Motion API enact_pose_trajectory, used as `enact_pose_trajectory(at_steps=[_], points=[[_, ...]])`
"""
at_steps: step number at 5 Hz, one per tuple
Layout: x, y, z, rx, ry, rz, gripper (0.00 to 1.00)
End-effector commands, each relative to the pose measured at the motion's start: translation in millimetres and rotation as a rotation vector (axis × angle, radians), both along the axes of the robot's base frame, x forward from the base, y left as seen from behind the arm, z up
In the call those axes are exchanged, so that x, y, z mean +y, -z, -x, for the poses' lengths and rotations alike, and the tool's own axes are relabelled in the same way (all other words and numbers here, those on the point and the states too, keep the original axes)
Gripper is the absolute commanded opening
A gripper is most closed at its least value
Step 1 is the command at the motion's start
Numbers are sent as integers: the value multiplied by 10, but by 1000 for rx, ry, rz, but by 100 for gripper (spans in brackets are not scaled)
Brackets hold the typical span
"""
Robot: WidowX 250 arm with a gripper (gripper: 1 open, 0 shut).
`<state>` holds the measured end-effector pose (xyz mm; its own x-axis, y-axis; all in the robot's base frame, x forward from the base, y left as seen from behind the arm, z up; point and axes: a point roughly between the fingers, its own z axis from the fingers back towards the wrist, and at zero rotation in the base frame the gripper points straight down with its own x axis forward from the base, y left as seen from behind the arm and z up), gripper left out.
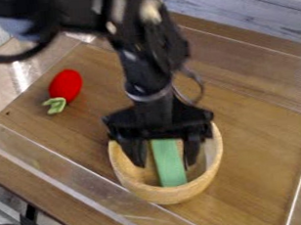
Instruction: Remove the green block from the brown bowl and put it on the table
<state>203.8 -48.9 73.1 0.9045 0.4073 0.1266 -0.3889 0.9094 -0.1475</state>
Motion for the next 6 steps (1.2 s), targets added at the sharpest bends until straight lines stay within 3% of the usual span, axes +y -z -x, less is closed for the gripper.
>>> enact_pose_trajectory(at_steps=[1,3,6], points=[[-37,85,-63,-6,-6,-17,100],[-47,311,-85,33,-31,-46,100],[-62,313,-70,64,-62,-65,100]])
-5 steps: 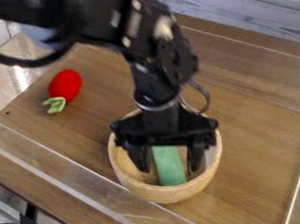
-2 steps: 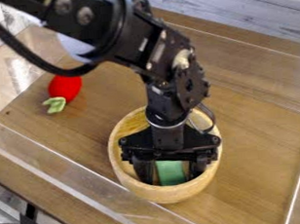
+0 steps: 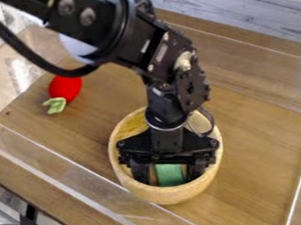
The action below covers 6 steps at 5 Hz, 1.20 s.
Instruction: Remove the green block from the brown bowl and put it on the table
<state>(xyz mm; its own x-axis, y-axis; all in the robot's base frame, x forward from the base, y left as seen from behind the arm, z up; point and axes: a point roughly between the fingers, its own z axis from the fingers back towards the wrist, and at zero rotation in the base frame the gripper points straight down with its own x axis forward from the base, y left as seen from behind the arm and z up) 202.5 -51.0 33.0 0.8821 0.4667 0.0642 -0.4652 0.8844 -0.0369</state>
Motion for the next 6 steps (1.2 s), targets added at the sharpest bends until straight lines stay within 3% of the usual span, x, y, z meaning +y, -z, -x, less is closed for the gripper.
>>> enact_pose_trajectory(at_steps=[1,6], points=[[-47,-116,-81,-29,1,9,100],[-20,-47,-114,5,-53,51,100]])
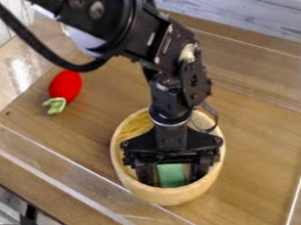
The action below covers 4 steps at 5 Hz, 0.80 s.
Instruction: Remove the green block from the brown bowl and put it on the table
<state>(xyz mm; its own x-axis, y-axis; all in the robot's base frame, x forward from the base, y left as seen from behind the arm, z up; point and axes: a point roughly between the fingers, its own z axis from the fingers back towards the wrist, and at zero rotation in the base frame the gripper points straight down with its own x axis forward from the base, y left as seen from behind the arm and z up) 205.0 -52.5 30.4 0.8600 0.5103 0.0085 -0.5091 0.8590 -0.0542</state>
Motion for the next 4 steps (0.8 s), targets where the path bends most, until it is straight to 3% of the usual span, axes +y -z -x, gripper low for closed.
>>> enact_pose_trajectory(at_steps=[1,4], points=[[-1,-67,-92,-30,-9,11,100],[2,-71,-97,-14,-22,13,100]])
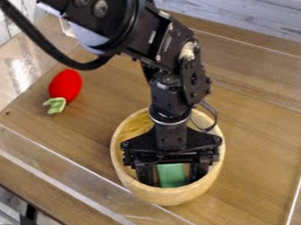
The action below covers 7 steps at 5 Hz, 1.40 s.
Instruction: Remove the green block from the brown bowl and put it on the table
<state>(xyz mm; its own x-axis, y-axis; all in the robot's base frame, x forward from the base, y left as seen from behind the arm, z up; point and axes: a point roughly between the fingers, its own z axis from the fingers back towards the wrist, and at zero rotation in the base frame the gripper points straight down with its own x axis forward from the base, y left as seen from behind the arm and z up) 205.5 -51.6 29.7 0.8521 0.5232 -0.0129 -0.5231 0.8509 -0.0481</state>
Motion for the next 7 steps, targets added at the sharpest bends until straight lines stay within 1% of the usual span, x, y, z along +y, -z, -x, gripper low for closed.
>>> enact_pose_trajectory(at_steps=[1,2,3,4,5,6,7], points=[[6,-77,-104,-35,-7,6,0],[23,-123,-110,-33,2,-3,0],[46,-250,-119,-39,17,-15,0],[115,-533,-195,-70,47,-17,0],[336,-767,-305,-97,47,-8,0],[622,-851,-398,-111,16,4,0],[891,-855,-491,-124,23,-7,0]])
